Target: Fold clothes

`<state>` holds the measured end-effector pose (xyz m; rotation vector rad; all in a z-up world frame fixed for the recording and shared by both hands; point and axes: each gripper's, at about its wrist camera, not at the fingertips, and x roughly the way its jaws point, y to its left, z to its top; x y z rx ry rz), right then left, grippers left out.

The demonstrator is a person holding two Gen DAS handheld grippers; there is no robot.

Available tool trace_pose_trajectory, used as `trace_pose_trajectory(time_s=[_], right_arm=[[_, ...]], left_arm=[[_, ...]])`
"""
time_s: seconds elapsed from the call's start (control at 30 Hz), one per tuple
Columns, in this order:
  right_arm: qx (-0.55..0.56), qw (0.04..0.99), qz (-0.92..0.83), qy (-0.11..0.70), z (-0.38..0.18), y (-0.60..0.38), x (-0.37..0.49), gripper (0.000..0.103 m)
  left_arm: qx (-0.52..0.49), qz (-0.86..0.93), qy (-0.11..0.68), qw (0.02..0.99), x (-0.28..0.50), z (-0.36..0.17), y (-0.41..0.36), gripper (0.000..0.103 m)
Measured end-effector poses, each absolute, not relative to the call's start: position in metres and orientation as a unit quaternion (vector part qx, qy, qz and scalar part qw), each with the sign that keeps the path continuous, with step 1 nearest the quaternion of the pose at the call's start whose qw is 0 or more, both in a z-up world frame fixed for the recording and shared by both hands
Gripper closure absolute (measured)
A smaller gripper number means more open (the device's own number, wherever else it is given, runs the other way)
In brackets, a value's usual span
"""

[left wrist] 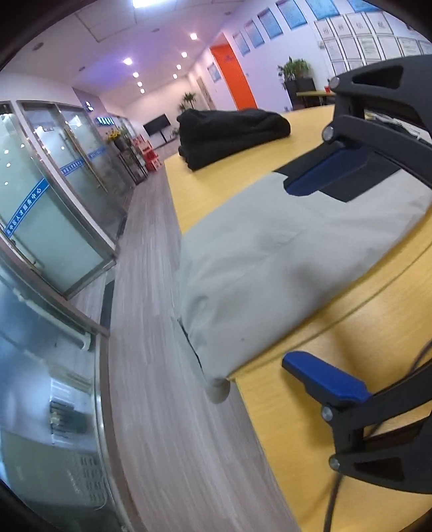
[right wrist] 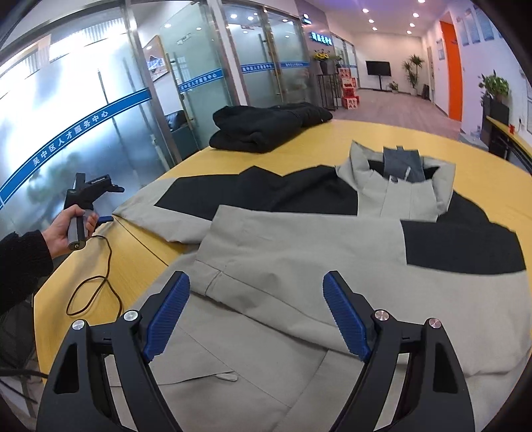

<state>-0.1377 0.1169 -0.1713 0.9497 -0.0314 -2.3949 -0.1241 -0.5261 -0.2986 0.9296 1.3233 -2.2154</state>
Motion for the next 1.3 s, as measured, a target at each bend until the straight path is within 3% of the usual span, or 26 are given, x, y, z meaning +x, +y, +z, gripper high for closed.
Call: trace_pose_trajectory(time_s=[0.07, 0.1, 0.13, 0.4, 0.57, 0.67, 0.87, 1.1, 1.3], right_arm=[[0.359, 0.27, -0.893, -0.024, -0.176, 0.123, -0.138, 0.019], [0.361, 0.267, -0.893, -0.034, -0.178, 0.129, -0.14, 0.019], [0.363, 0.264, -0.892, -0.045, -0.179, 0.132, -0.14, 0.019], [0.363, 0.267, -0.891, -0.046, -0.191, 0.15, -0.133, 0.019], [0.353, 0.263, -0.896, -0.053, -0.18, 0.174, -0.122, 0.019], [0.34, 0.264, -0.901, -0.057, -0.163, 0.192, -0.116, 0.021], [0.288, 0.266, -0.917, -0.071, -0.117, 0.236, -0.101, 0.021], [0.272, 0.208, -0.935, -0.099, -0.117, 0.322, -0.085, 0.021], [0.269, 0.176, -0.94, -0.112, -0.121, 0.375, -0.078, 0.021]], left_arm=[[0.331, -0.793, 0.473, 0.194, -0.126, -0.297, -0.531, 0.019], [0.336, -0.789, 0.476, 0.194, -0.123, -0.298, -0.534, 0.059], [0.343, -0.784, 0.48, 0.195, -0.119, -0.301, -0.537, 0.082], [0.338, -0.783, 0.494, 0.173, -0.119, -0.302, -0.539, 0.1], [0.276, -0.823, 0.482, 0.12, -0.113, -0.235, -0.507, 0.102], [0.25, -0.867, 0.427, 0.061, -0.121, -0.157, -0.438, 0.102], [0.259, -0.91, 0.31, -0.094, -0.139, -0.072, -0.22, 0.102], [0.352, -0.886, 0.214, -0.213, -0.168, -0.141, 0.015, 0.102], [0.437, -0.859, 0.108, -0.243, -0.176, -0.223, 0.128, 0.102]])
